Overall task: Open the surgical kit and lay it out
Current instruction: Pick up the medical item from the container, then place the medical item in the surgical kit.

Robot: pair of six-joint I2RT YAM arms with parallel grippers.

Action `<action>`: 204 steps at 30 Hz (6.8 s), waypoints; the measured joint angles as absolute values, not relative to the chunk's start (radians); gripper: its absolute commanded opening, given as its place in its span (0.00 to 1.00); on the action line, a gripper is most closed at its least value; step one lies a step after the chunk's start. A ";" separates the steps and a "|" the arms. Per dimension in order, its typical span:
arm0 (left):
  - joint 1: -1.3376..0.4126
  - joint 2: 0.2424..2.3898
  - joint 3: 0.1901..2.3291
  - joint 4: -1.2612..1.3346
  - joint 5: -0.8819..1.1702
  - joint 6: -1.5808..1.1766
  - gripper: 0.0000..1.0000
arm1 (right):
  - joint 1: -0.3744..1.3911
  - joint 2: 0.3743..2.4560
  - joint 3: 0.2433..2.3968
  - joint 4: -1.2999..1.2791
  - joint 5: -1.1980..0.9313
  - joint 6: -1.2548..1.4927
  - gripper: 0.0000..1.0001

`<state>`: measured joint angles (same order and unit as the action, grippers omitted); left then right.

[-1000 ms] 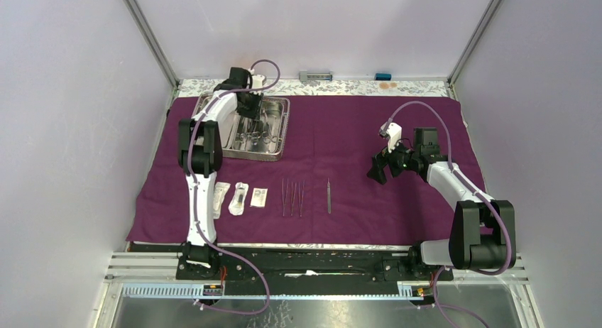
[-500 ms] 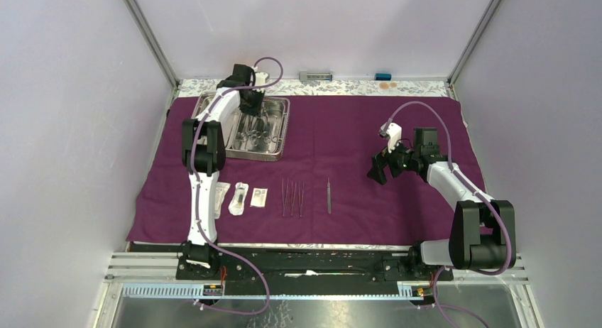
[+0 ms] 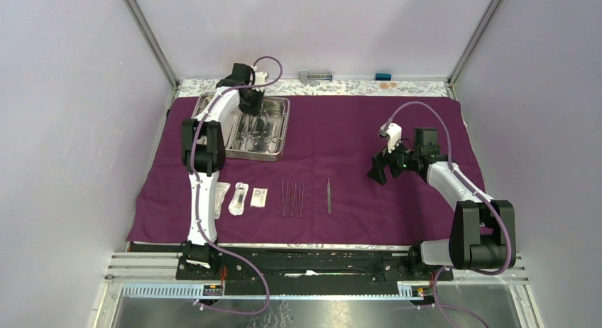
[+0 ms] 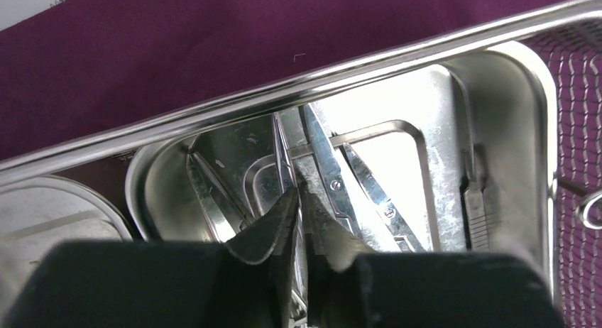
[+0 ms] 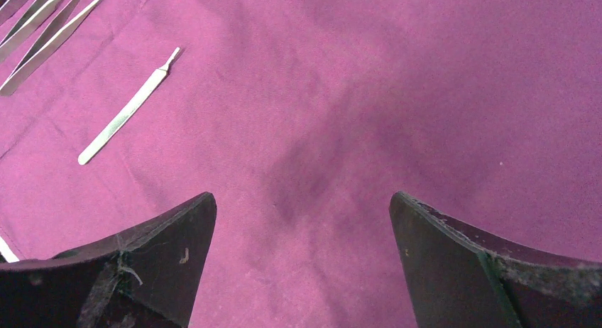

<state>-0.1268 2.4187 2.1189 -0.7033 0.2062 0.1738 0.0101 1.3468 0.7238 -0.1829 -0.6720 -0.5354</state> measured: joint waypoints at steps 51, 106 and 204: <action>-0.117 2.554 2.309 -0.722 0.207 0.089 0.00 | 0.010 1.347 0.724 -0.193 -0.673 -0.538 0.99; -0.139 2.218 2.145 -0.655 0.240 -0.039 0.00 | 0.133 1.444 0.871 -0.125 -0.727 -0.419 0.99; -0.910 2.436 2.139 -0.612 0.180 -0.936 0.00 | -0.216 1.043 0.733 -0.281 -0.204 -0.104 0.99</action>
<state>-0.9096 2.4359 2.1387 -0.6117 0.1802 -0.9356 -0.2161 1.0431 0.7330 -0.2810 -0.2039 -0.1036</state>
